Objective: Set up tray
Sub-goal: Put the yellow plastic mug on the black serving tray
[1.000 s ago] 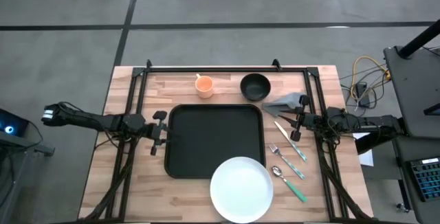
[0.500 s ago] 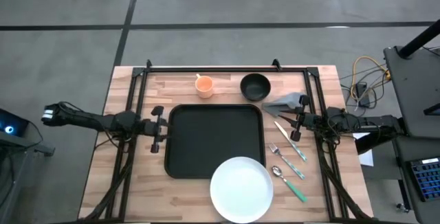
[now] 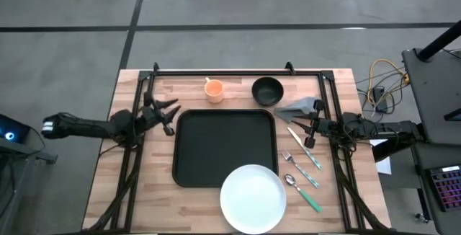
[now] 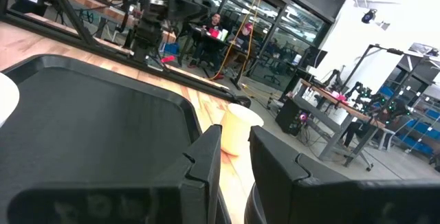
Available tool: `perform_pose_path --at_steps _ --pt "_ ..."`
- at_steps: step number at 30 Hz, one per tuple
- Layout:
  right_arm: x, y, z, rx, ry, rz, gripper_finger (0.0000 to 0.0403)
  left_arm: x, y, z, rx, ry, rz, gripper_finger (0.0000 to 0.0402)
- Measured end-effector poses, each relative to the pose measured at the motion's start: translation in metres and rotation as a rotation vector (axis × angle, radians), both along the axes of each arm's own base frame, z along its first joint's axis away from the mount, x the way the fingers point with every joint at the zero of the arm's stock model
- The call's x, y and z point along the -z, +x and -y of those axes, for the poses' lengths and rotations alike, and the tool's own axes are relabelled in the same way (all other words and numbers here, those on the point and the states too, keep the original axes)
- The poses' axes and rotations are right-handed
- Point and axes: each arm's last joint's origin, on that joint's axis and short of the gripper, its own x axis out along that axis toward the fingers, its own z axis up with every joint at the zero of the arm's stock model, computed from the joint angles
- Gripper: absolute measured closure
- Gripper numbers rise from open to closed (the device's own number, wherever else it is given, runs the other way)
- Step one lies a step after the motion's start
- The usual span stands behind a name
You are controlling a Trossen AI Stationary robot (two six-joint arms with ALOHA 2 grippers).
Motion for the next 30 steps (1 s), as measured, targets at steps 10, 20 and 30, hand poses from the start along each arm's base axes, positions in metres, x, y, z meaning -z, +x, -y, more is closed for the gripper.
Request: perform_pose_path --at_steps 10,20,30 --pt "0.000 0.000 0.000 0.000 0.000 0.000 0.0335 -0.019 0.018 -0.046 0.084 -0.119 -0.150 0.0305" --pt "0.000 0.000 0.000 0.000 0.000 0.000 0.0335 -0.006 0.047 -0.112 0.141 -0.356 -0.336 0.0305" --pt "0.000 0.000 0.000 0.001 0.000 0.000 0.0335 0.008 0.094 -0.148 0.319 -0.363 -0.553 0.0305"
